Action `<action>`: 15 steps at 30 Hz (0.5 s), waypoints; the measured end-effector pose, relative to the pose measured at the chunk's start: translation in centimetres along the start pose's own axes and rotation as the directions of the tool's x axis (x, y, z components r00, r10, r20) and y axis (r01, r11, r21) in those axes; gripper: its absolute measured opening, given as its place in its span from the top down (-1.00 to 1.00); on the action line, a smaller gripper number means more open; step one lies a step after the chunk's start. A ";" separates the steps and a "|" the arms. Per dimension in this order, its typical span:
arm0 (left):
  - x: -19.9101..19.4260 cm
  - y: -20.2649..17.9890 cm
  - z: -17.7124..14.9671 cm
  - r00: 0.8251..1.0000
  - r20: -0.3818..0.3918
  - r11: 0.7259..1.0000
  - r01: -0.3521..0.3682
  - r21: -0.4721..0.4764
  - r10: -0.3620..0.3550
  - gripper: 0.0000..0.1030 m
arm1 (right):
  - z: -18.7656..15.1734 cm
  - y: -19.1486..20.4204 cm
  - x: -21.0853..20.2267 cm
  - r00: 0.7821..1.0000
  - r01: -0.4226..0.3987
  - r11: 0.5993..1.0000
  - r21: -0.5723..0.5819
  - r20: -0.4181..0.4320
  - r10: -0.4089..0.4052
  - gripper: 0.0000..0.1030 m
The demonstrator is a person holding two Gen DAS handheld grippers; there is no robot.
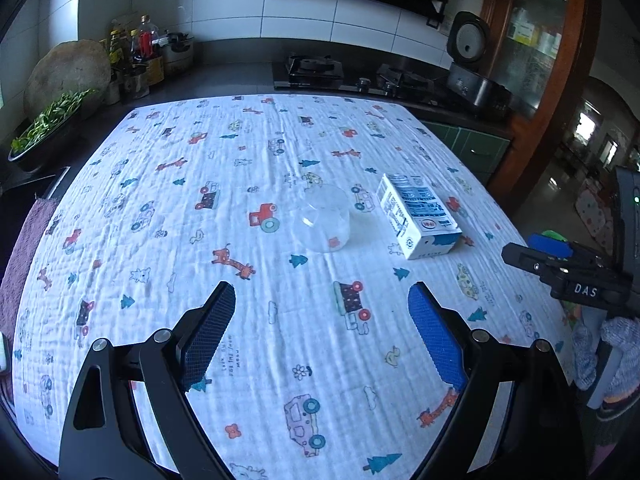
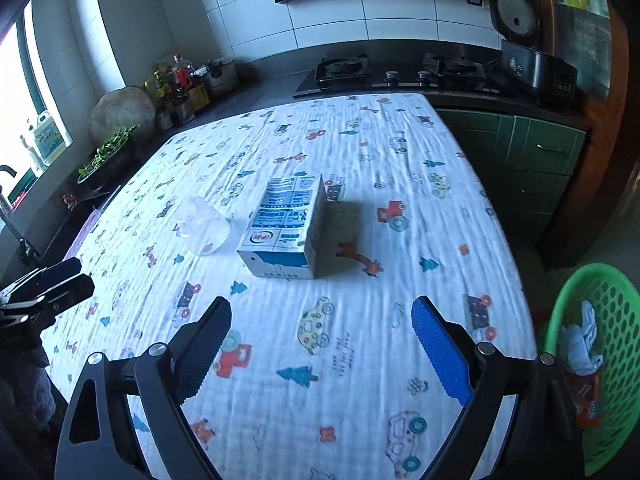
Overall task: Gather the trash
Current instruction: 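Grasp the white milk carton with the right tool while the left tool grasps the clear cup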
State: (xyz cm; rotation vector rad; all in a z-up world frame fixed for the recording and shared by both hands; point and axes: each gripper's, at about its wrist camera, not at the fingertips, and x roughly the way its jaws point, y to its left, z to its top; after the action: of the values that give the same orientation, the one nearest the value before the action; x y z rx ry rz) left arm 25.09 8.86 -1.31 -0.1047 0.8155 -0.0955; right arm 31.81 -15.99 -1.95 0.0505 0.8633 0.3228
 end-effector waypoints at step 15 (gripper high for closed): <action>2.2 3.5 1.0 0.998 -0.032 0.999 -0.049 -0.018 0.049 -0.69 | 6.4 2.4 9.2 0.993 -0.013 1.000 0.006 -0.117 0.014 -0.71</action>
State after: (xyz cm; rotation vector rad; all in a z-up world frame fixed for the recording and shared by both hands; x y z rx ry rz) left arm 27.52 12.07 -2.68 -0.1015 0.8500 -0.0433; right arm 41.59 -10.42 -4.11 0.0425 0.9802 0.3388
